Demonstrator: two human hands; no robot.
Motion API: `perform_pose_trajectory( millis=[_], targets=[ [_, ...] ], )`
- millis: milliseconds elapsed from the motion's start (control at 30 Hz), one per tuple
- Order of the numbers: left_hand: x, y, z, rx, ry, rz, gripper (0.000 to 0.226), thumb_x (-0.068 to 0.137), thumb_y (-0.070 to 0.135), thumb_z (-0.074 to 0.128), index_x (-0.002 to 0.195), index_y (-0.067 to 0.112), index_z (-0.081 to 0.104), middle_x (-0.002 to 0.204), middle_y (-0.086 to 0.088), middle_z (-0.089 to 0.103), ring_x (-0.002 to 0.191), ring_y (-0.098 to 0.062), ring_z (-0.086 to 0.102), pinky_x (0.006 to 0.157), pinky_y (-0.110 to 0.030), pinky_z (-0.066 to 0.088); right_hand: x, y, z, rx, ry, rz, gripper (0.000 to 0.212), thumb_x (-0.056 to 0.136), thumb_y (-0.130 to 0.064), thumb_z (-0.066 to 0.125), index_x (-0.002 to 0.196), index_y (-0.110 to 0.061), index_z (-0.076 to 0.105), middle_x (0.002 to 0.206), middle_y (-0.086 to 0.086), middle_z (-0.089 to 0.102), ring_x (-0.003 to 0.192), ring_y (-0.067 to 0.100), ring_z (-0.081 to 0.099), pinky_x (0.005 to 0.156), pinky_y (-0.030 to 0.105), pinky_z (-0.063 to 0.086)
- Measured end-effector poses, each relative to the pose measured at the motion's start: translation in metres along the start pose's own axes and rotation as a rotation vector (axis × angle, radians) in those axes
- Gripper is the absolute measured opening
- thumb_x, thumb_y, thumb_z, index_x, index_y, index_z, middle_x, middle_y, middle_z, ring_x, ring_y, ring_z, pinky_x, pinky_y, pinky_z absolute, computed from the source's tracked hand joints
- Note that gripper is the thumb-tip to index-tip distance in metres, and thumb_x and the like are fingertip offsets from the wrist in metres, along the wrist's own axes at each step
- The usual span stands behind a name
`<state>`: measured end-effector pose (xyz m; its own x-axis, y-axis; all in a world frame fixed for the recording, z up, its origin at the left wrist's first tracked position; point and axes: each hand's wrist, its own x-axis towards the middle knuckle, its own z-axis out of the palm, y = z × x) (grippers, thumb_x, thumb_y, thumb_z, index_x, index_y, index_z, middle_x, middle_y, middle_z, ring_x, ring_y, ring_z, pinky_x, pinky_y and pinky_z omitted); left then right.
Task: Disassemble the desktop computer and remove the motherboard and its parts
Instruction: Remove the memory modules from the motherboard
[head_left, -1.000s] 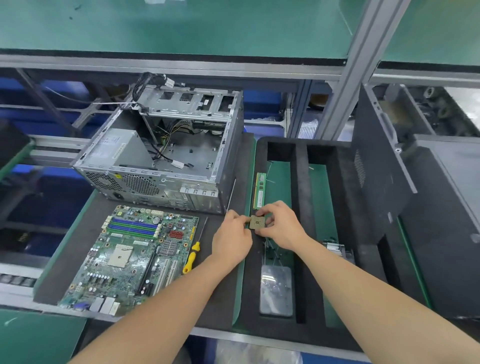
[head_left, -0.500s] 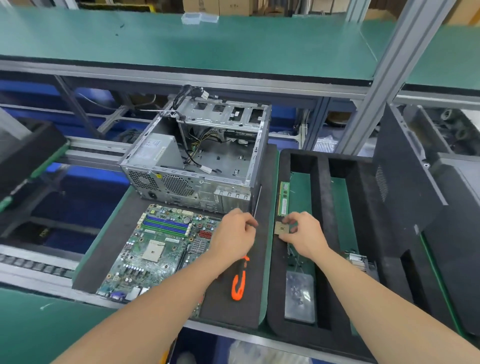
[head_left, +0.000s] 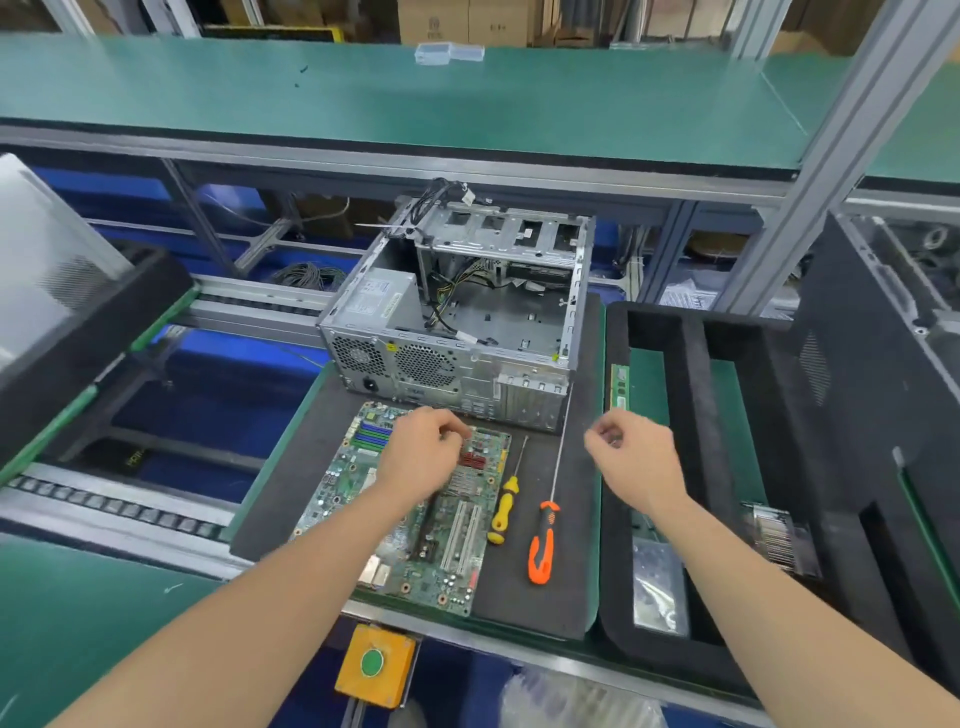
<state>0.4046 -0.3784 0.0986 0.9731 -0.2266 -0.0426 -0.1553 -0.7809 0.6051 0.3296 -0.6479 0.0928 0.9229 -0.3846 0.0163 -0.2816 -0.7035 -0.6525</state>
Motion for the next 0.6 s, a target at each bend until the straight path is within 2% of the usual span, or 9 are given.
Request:
perform_pose_trajectory(
  millis=[67,133,200,267,333,400,433,500,600],
  targets=[
    [0.002,-0.025,-0.022,-0.018,0.049,-0.032,0.030,0.093,0.010,0.057,0.091,0.031,0.079,0.097,0.009,0.074,0.046,-0.003,0.054,0.047,-0.015,0.039,-0.012,-0.034,0.017,-0.008,-0.077,-0.064,0.015,0.090,-0.034,0.065,0.075,-0.033,0.065,0.068,-0.017,0.063,0.070,0.002,0.060,0.062,0.020,0.042],
    [0.004,-0.052,-0.044,-0.042,0.093,-0.075,0.032,0.092,0.008,0.056,0.091,0.031,0.079,0.096,0.008,0.075,0.055,0.000,0.059,0.051,-0.010,0.038,-0.020,-0.068,0.040,0.016,-0.167,-0.111,0.021,0.094,-0.037,0.062,0.074,-0.031,0.066,0.064,-0.015,0.062,0.067,0.003,0.059,0.064,0.026,0.043],
    [0.004,-0.077,-0.061,-0.033,0.102,-0.091,0.034,0.091,0.007,0.057,0.092,0.032,0.079,0.102,0.008,0.074,0.073,-0.001,0.063,0.066,-0.014,0.044,-0.025,-0.100,0.069,0.062,-0.248,-0.105,0.028,0.096,-0.040,0.060,0.072,-0.028,0.068,0.064,-0.011,0.063,0.067,0.007,0.061,0.064,0.029,0.044],
    [0.005,-0.100,-0.071,0.035,0.094,-0.043,0.031,0.091,0.007,0.061,0.097,0.032,0.079,0.106,0.005,0.070,0.089,-0.012,0.065,0.081,-0.028,0.049,-0.031,-0.130,0.100,0.088,-0.270,-0.080,0.027,0.095,-0.041,0.059,0.071,-0.029,0.065,0.067,-0.010,0.063,0.072,0.014,0.061,0.063,0.029,0.043],
    [0.004,-0.119,-0.072,0.133,0.100,0.057,0.028,0.090,0.011,0.068,0.106,0.032,0.078,0.111,0.004,0.067,0.099,-0.019,0.065,0.089,-0.036,0.048,-0.038,-0.151,0.134,0.053,-0.212,-0.033,0.019,0.093,-0.046,0.060,0.091,-0.028,0.068,0.097,-0.005,0.064,0.099,0.019,0.060,0.081,0.031,0.047],
    [0.003,-0.135,-0.066,0.179,0.058,0.132,0.035,0.090,0.018,0.072,0.122,0.032,0.073,0.129,0.003,0.063,0.118,-0.021,0.062,0.098,-0.039,0.041,-0.047,-0.159,0.165,-0.062,-0.165,0.064,0.042,0.090,-0.056,0.057,0.119,-0.027,0.061,0.136,0.002,0.048,0.133,0.023,0.043,0.111,0.044,0.037],
    [0.002,-0.142,-0.061,0.190,0.020,0.153,0.042,0.091,0.021,0.071,0.131,0.033,0.067,0.141,0.002,0.056,0.130,-0.021,0.056,0.105,-0.042,0.036,-0.051,-0.161,0.176,-0.100,-0.147,0.107,0.053,0.089,-0.061,0.055,0.130,-0.028,0.054,0.151,0.005,0.035,0.146,0.025,0.030,0.119,0.049,0.027],
    [0.001,-0.153,-0.049,0.217,-0.033,0.185,0.052,0.096,0.030,0.066,0.145,0.040,0.053,0.161,0.001,0.037,0.147,-0.019,0.037,0.115,-0.045,0.026,-0.057,-0.161,0.190,-0.136,-0.139,0.136,0.069,0.087,-0.065,0.051,0.146,-0.029,0.043,0.167,0.005,0.014,0.156,0.024,0.008,0.123,0.052,0.013],
    [0.001,-0.159,-0.033,0.214,-0.045,0.214,0.056,0.099,0.037,0.059,0.152,0.042,0.042,0.170,-0.001,0.019,0.154,-0.019,0.024,0.120,-0.048,0.021,-0.059,-0.153,0.197,-0.105,-0.135,0.144,0.073,0.086,-0.063,0.049,0.151,-0.033,0.037,0.171,0.003,0.005,0.158,0.021,0.001,0.125,0.050,0.006]
  ],
)
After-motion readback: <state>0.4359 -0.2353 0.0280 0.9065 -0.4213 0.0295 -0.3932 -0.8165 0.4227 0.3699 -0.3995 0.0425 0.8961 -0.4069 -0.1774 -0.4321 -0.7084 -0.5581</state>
